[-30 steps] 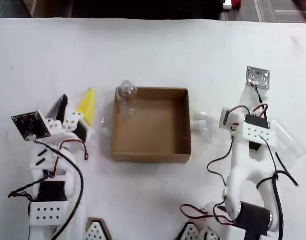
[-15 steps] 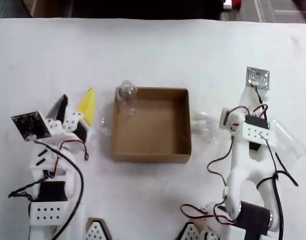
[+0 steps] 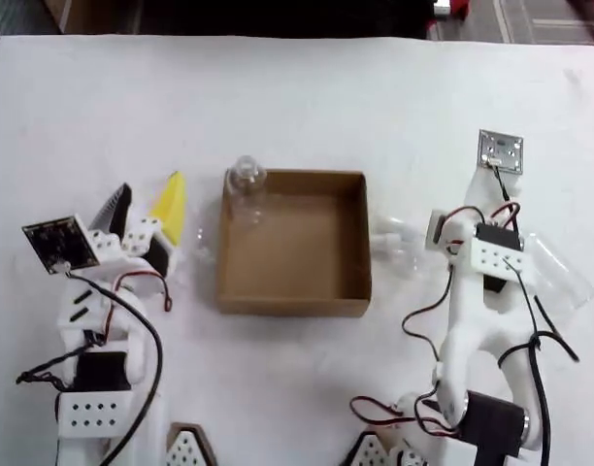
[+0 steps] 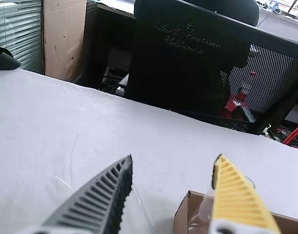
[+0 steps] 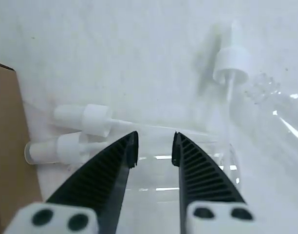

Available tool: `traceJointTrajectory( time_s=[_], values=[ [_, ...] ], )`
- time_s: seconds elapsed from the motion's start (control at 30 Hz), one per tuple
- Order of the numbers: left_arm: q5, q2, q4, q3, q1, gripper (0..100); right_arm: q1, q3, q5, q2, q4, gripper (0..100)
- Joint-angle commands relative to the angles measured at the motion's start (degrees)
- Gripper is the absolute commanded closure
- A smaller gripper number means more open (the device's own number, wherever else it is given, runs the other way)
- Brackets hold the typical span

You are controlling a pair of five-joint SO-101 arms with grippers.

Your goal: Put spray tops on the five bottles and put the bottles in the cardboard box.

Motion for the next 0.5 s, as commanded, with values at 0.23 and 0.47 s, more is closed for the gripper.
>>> traceJointTrajectory(
  time_s=[0.23,0.47],
  values=[
    [-0.6,0.0,-1.6,-1.1,0.7,75,0.5,4.7,-0.4,-1.9,-9.9,89.9],
    [-0.6,0.0,-1.6,-1.1,0.7,75,0.2,4.7,-0.3,-2.2,-7.8,89.8]
  ],
)
